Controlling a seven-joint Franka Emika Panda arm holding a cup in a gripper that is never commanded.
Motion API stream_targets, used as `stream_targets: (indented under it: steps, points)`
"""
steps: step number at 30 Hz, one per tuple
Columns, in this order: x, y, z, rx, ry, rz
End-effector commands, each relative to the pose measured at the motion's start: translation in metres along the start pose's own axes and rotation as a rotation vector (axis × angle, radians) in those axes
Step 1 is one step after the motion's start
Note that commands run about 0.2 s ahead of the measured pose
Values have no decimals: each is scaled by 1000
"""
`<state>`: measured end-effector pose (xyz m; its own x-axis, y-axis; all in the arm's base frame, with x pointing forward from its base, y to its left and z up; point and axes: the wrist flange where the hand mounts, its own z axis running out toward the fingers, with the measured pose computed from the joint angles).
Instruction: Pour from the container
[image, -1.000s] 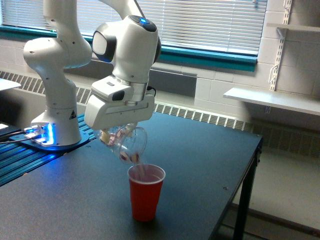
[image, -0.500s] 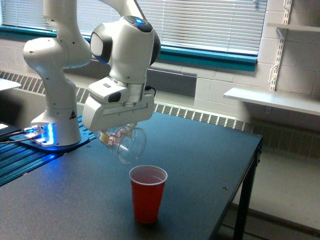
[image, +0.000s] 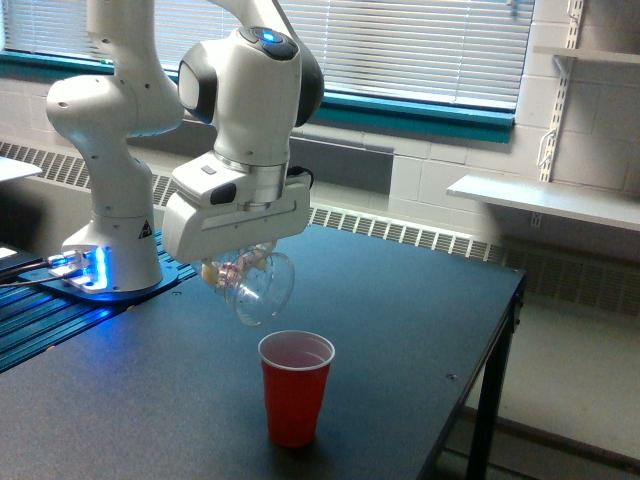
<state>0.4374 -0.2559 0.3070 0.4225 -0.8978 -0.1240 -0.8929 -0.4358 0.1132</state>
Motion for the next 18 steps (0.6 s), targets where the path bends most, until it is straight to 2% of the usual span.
stream_targets:
  steps: [1, 8, 18]
  points:
    - [7, 6, -6, -14, -2, 8]
    - [11, 2, -13, -70, 14, -7]
    - [16, -13, -19, -109, 35, -47]
